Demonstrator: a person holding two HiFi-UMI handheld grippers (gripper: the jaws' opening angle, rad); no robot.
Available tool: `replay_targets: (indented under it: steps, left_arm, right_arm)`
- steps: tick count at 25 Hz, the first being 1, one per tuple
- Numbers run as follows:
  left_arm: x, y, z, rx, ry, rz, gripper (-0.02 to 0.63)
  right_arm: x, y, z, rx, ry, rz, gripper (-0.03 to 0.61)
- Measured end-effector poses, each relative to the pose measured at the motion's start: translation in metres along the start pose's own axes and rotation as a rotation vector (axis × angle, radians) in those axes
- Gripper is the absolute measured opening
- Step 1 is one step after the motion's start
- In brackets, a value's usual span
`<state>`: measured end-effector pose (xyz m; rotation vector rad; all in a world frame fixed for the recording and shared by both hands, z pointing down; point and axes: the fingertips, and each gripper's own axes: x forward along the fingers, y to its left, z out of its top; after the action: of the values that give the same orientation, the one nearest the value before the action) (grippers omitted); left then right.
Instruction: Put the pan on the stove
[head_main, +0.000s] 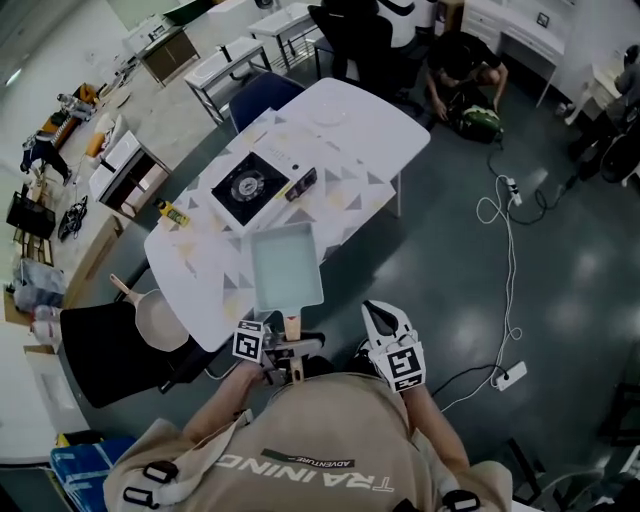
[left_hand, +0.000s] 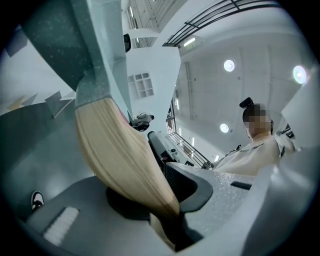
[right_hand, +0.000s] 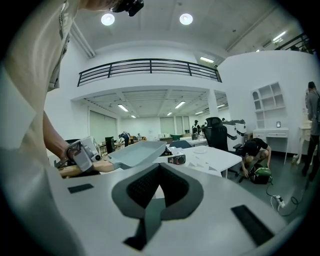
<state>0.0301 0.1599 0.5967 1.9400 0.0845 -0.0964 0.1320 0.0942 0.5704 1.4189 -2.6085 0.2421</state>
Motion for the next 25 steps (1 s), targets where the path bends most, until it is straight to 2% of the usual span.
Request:
replay_targets:
  steps: [12, 18, 25]
  left_arm:
    - [0.014, 0.027, 0.04, -0.021, -0.075, 0.046, 0.089]
    - [0.018, 0.043, 0.067, -0.052, -0.089, 0.025, 0.092]
    - [0.018, 0.056, 0.121, -0.034, -0.068, -0.004, 0.092]
  right_arm:
    - [0.042, -0.032, -0.012, 0.015, 0.028, 0.094, 0.003]
    - [0.068, -0.042, -0.011, 0.022, 0.057, 0.114, 0.003]
    - [0.121, -0.06, 0.015, -0.017, 0.058, 0.129, 0.003]
